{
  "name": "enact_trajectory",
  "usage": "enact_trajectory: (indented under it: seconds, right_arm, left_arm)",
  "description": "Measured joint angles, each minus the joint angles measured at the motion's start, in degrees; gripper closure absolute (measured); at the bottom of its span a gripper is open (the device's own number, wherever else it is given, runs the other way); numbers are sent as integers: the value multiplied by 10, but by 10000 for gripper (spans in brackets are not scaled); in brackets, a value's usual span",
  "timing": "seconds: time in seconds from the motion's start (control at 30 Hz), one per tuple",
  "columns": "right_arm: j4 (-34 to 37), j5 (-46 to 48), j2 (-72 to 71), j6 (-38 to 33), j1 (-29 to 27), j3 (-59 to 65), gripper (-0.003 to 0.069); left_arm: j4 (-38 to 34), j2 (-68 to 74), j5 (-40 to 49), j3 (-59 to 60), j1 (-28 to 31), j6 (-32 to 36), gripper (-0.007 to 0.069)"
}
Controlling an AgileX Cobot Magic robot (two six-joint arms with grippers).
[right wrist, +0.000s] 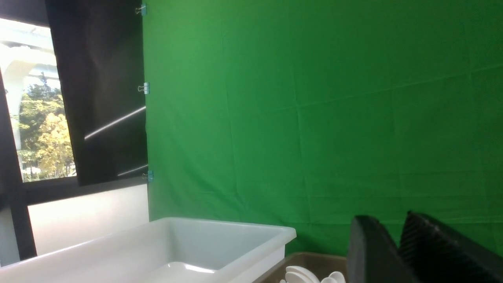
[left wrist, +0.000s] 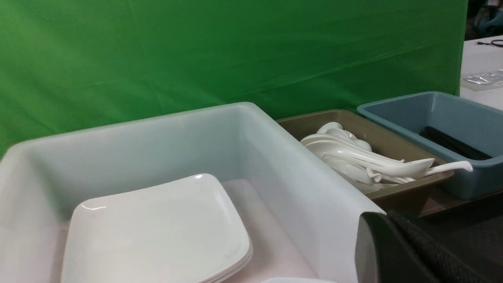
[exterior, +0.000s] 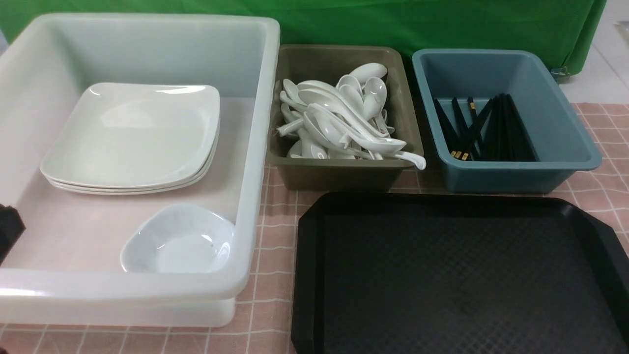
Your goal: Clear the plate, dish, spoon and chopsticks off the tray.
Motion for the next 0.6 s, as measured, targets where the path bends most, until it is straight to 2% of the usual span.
enact_trajectory:
  seconds: [0.1, 0.17, 0.27, 0.43, 0.6]
  right_arm:
    - [0, 0, 0, 0, 0, 0, 463]
    - [0, 0, 0, 0, 0, 0, 456]
    - [0, 0, 0, 0, 0, 0, 450]
    - [0, 0, 0, 0, 0, 0, 440]
    - [0, 1, 0, 0, 0, 0, 427]
  left_arm:
    - [5, -28, -11, 31, 36, 0, 620]
    - [12, -64, -48, 89, 81, 0, 620]
    - [29, -96, -83, 155, 112, 0, 620]
    - [42, -116, -84, 199, 118, 0, 620]
    - [45, -117, -14, 201, 118, 0, 620]
